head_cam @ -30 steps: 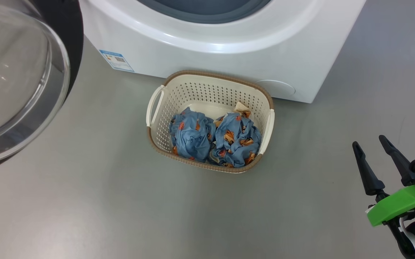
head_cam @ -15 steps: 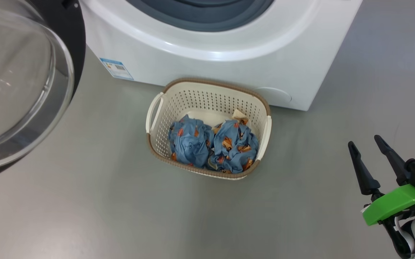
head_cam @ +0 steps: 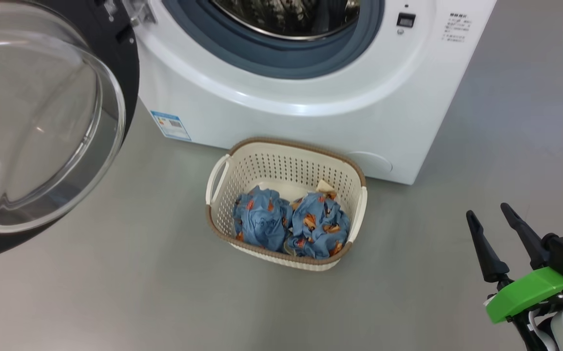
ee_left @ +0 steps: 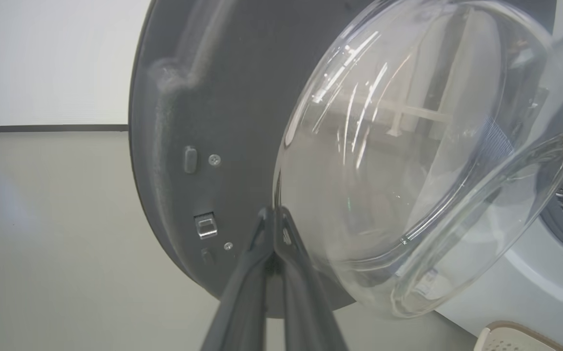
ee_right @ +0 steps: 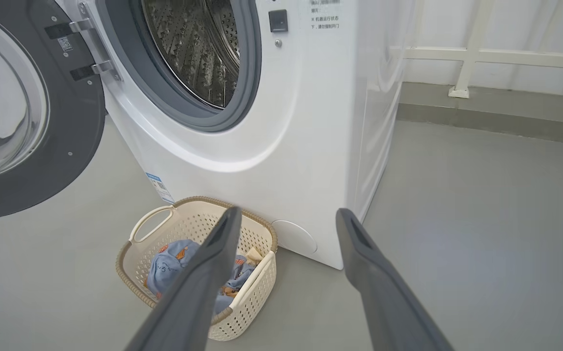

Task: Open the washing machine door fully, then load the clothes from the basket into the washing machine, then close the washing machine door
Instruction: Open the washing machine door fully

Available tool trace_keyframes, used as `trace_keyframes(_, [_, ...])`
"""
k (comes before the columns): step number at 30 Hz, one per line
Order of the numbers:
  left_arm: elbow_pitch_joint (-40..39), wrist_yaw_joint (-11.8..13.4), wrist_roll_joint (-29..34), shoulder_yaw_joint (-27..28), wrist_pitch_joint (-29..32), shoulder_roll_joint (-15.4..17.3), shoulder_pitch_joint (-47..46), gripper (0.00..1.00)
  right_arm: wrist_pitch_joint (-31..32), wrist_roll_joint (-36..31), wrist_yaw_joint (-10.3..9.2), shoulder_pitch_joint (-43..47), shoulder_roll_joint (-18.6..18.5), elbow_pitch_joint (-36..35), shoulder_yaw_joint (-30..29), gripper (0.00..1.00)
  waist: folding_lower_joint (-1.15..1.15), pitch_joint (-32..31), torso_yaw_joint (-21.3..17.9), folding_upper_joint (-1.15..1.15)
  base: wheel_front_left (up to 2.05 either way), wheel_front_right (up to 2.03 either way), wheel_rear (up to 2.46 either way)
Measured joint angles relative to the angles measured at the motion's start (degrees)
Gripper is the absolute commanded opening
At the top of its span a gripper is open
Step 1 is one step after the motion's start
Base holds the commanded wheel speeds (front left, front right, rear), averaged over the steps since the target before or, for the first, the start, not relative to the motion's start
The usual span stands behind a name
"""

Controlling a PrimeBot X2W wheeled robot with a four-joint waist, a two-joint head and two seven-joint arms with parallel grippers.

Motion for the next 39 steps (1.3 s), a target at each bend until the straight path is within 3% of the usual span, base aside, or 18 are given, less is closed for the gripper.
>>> trace_keyframes(2, [-1.59,-0.09,0.33,-0.38,0.00,-1.53,2.32,0.13,0.00,0.18,0.00,0.33,0.43,-0.08,-0.11,1.00,0.00,-0.94,0.01,0.00,0.00,0.00,0.00])
trace_keyframes(3, [-2.35,-0.30,0.33,-0.81,0.00,-2.22,3.41,0.13,0.00,0.19,0.00,0.90,0.56,-0.11,-0.13,1.00,0.00,-1.41,0.01,0.00,0.00,0.00,0.00])
trace_keyframes(6, [-5.33,-0.31,0.66,-2.45,0.00,-4.41,6.53,0.39,0.00,0.36,0.00,2.94,0.98,-0.02,-0.37,1.00,0.00,-2.85,-0.06,0.00,0.00,0.00,0.00])
trace_keyframes(8, [-6.98,-0.31,0.83,-3.93,0.00,-5.37,8.40,0.49,0.01,0.54,0.00,3.65,1.19,-0.02,-0.51,1.00,0.00,-3.73,-0.22,0.00,0.00,0.00,0.00])
trace_keyframes(9, [-7.73,-0.31,0.82,-4.97,0.00,-5.60,9.24,0.60,0.01,0.57,0.00,3.82,1.27,-0.11,-0.52,1.00,0.00,-4.12,-0.36,0.00,0.00,0.00,0.00])
trace_keyframes(10, [-8.48,-0.32,0.81,-5.98,0.00,-5.73,10.05,0.80,0.01,0.57,0.00,4.06,1.37,-0.20,-0.57,1.00,0.00,-4.45,-0.58,0.00,0.00,0.00,0.00])
trace_keyframes(12, [-9.81,-0.32,0.68,-7.78,0.00,-5.83,11.48,1.00,0.01,0.57,0.00,4.37,1.68,-0.33,-0.82,1.00,0.00,-4.90,-1.24,0.00,0.00,0.00,0.00])
trace_keyframes(20, [-14.77,-0.32,-3.10,-17.12,0.00,-5.43,15.74,1.00,0.01,0.57,0.00,4.67,2.53,-0.64,-1.29,1.00,0.00,-6.04,-4.98,0.00,0.00,0.00,0.00])
trace_keyframes(26, [-16.81,-0.32,-7.21,-25.26,0.00,-3.11,16.70,1.00,0.01,0.57,0.00,5.17,2.97,-0.85,-1.77,1.00,0.00,-6.43,-8.78,0.00,0.00,0.00,0.00])
trace_keyframes(39, [-18.15,-0.32,-9.73,-31.85,0.01,-1.32,17.81,1.00,0.01,0.57,0.00,6.95,3.41,-0.98,-2.19,1.00,0.00,-7.51,-16.29,0.00,0.00,0.00,0.00])
